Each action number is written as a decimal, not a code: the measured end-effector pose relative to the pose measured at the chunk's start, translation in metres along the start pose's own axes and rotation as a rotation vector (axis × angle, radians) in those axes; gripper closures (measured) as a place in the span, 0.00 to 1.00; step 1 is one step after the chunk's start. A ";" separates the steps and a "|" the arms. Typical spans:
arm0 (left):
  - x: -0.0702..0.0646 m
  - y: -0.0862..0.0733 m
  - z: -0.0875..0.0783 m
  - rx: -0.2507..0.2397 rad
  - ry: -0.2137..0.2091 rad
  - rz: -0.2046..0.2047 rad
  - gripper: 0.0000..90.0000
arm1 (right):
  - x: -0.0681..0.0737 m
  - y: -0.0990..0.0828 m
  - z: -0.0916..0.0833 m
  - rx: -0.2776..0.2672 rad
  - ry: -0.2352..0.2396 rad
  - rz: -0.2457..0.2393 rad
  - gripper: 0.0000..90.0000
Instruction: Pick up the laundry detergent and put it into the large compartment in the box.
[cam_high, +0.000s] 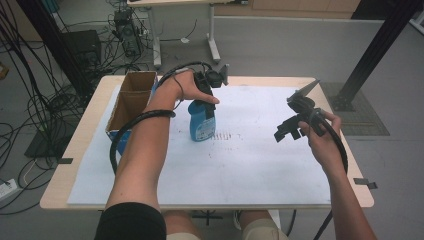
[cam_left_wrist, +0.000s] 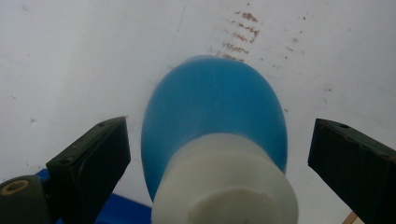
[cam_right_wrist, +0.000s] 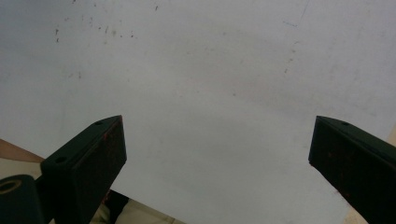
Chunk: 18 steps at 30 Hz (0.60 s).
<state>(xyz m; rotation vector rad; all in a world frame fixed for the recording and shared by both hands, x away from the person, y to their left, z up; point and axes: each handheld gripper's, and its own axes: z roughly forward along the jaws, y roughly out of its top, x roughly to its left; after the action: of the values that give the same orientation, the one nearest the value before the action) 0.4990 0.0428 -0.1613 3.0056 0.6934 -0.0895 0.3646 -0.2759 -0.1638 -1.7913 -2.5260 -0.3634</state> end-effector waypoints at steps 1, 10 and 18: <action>0.000 0.000 0.001 0.002 0.000 0.000 0.07 | 0.000 0.000 0.000 0.000 0.000 0.000 0.05; -0.001 0.000 0.003 0.001 0.005 -0.008 0.06 | 0.000 0.000 0.000 -0.002 0.000 -0.002 0.05; -0.001 -0.001 0.004 0.002 0.004 -0.009 0.06 | 0.001 0.001 0.000 0.001 0.003 -0.001 0.05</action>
<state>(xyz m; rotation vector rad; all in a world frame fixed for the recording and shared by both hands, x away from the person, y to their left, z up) 0.4974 0.0429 -0.1654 3.0058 0.7074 -0.0848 0.3650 -0.2751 -0.1639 -1.7881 -2.5249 -0.3641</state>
